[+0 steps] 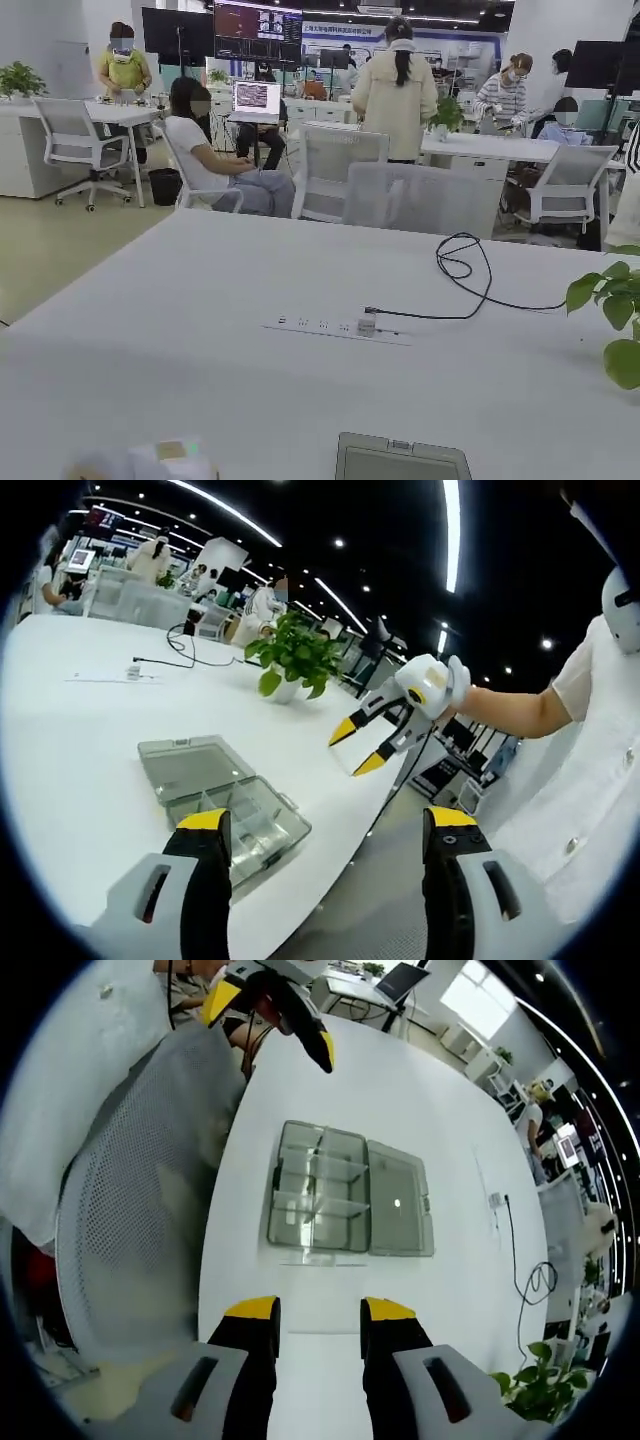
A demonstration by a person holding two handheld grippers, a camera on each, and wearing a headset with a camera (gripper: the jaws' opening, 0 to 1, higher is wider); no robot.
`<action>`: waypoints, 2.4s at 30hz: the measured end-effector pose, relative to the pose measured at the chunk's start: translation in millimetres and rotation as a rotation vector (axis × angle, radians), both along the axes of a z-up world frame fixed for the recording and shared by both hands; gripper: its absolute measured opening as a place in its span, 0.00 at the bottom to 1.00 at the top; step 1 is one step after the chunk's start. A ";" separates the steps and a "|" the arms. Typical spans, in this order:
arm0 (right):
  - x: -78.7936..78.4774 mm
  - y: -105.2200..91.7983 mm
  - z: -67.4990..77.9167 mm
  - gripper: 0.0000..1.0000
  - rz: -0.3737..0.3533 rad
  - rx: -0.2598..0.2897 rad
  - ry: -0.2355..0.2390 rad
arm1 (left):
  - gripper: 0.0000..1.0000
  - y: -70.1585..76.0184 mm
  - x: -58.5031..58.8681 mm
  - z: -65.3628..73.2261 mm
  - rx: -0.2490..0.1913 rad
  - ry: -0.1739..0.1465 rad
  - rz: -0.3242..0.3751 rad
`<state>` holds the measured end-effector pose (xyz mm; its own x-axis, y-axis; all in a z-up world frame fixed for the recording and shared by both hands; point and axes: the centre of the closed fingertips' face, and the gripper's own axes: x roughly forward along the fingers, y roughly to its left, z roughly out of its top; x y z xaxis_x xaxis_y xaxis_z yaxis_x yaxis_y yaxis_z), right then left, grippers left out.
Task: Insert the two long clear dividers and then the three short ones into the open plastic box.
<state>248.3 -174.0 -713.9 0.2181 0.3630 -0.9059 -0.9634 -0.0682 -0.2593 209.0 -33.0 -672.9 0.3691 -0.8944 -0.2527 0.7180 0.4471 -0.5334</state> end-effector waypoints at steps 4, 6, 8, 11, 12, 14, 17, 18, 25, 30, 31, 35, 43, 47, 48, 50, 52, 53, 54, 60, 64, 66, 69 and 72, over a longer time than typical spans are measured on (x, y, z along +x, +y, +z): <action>-5.1 17.3 16.7 0.33 0.003 0.023 -0.021 | 0.69 -19.3 -0.2 9.1 -0.085 0.128 0.015; -8.8 25.0 23.0 0.33 0.007 0.029 -0.027 | 0.65 -27.0 1.3 14.5 -0.129 0.165 0.024; -12.2 32.4 29.1 0.33 0.012 0.032 -0.041 | 0.60 -32.5 5.1 17.7 -0.163 0.195 0.036; -18.8 41.9 35.3 0.33 0.022 0.038 -0.046 | 0.55 -40.1 8.4 22.8 -0.213 0.248 0.051; -20.4 44.4 36.7 0.33 0.027 0.038 -0.048 | 0.53 -42.0 8.7 23.7 -0.223 0.260 0.050; -23.6 50.0 39.9 0.33 0.030 0.044 -0.047 | 0.48 -46.1 6.4 22.7 -0.226 0.292 0.038; -27.4 60.6 47.1 0.33 0.039 0.055 -0.060 | 0.44 -56.1 6.7 22.0 -0.247 0.323 0.034; -28.4 63.0 48.8 0.33 0.044 0.055 -0.065 | 0.43 -58.6 6.0 21.4 -0.253 0.336 0.033; -36.2 75.8 55.2 0.33 0.068 0.066 -0.079 | 0.28 -68.5 4.1 13.5 -0.276 0.409 0.046; -37.3 79.8 57.1 0.33 0.074 0.073 -0.086 | 0.15 -68.9 3.7 10.4 -0.281 0.438 0.059; -37.9 80.4 57.2 0.33 0.076 0.072 -0.085 | 0.14 -68.8 3.7 10.1 -0.281 0.440 0.060; -39.0 82.6 57.6 0.33 0.078 0.076 -0.082 | 0.09 -69.6 1.6 9.3 -0.277 0.442 0.052; -39.7 82.2 55.3 0.33 0.084 0.064 -0.082 | 0.00 -72.0 -1.2 10.2 -0.278 0.441 0.038; -39.8 82.4 54.9 0.33 0.085 0.064 -0.082 | 0.00 -71.9 -1.5 9.7 -0.277 0.441 0.040; -39.8 82.7 55.1 0.33 0.088 0.065 -0.084 | 0.00 -71.7 -1.3 9.8 -0.279 0.442 0.041; -39.5 83.0 55.4 0.33 0.091 0.065 -0.088 | 0.00 -71.5 -0.9 10.1 -0.282 0.439 0.045; -39.6 83.1 55.5 0.33 0.099 0.064 -0.093 | 0.00 -71.4 -0.7 10.2 -0.284 0.443 0.050; -39.7 83.1 55.6 0.33 0.100 0.063 -0.094 | 0.00 -71.3 -0.7 10.2 -0.286 0.444 0.051; -39.6 83.2 55.6 0.33 0.101 0.063 -0.096 | 0.00 -71.2 -0.4 10.2 -0.289 0.448 0.054; -38.2 83.7 57.9 0.35 0.112 0.063 -0.110 | 0.00 -69.5 1.9 10.7 -0.295 0.443 0.064; -35.3 82.3 67.3 0.35 0.085 0.104 -0.082 | 0.00 -65.9 2.9 12.4 -0.267 0.389 0.052; -33.7 80.9 73.6 0.35 0.060 0.143 -0.046 | 0.00 -64.6 1.6 13.5 -0.243 0.343 0.030; -35.1 80.3 85.0 0.33 0.022 0.227 0.055 | 0.00 -62.9 -4.6 11.3 -0.144 0.202 -0.035; -37.4 79.1 93.4 0.29 0.004 0.284 0.156 | 0.00 -62.7 -11.9 12.3 -0.092 0.101 -0.098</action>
<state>210.9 -94.9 -620.5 0.0823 0.6068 -0.7906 -0.9929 -0.0181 -0.1172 197.1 -95.7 -660.6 0.2555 -0.9460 -0.1994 0.6965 0.3231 -0.6407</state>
